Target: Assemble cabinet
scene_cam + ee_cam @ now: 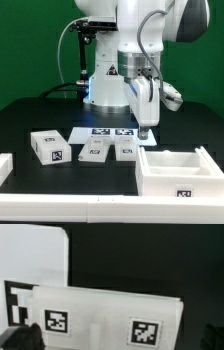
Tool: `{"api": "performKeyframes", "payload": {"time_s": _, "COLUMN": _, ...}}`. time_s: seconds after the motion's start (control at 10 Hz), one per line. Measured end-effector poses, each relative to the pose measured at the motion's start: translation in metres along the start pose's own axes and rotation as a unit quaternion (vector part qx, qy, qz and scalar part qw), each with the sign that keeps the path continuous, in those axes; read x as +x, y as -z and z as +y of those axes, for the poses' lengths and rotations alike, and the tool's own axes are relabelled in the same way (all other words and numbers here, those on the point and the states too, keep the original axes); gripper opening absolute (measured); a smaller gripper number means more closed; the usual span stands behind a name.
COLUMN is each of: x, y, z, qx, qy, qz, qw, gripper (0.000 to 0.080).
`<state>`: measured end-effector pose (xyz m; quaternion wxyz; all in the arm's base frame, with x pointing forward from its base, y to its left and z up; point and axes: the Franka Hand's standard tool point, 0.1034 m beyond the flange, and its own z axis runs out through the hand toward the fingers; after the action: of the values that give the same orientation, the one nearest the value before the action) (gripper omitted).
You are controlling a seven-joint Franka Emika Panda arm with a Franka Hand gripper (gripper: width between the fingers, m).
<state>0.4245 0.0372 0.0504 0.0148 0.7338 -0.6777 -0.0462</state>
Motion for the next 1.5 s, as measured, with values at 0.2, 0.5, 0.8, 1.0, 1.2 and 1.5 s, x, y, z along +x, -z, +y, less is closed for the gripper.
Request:
{"api": "performKeyframes", "payload": {"time_s": 0.2, "x": 0.013, "y": -0.010, "z": 0.005, "qx": 0.012, "qy": -0.004, "qz": 0.009, "qw": 1.000, "gripper": 0.0797}}
{"api": "performKeyframes", "payload": {"time_s": 0.5, "x": 0.035, "y": -0.021, "z": 0.011, "qx": 0.032, "qy": -0.024, "qz": 0.014, "qw": 0.999, "gripper": 0.0797}}
{"api": "performKeyframes", "payload": {"time_s": 0.8, "x": 0.026, "y": -0.028, "z": 0.012, "qx": 0.028, "qy": -0.029, "qz": 0.013, "qw": 0.999, "gripper": 0.0797}}
{"api": "performKeyframes", "payload": {"time_s": 1.0, "x": 0.023, "y": -0.037, "z": 0.015, "qx": 0.019, "qy": -0.021, "qz": 0.019, "qw": 0.999, "gripper": 0.0797}}
{"api": "performKeyframes", "payload": {"time_s": 1.2, "x": 0.022, "y": -0.039, "z": 0.015, "qx": 0.018, "qy": -0.016, "qz": 0.022, "qw": 0.999, "gripper": 0.0797}}
{"api": "performKeyframes", "payload": {"time_s": 1.5, "x": 0.022, "y": -0.040, "z": 0.016, "qx": 0.017, "qy": -0.016, "qz": 0.022, "qw": 0.999, "gripper": 0.0533}}
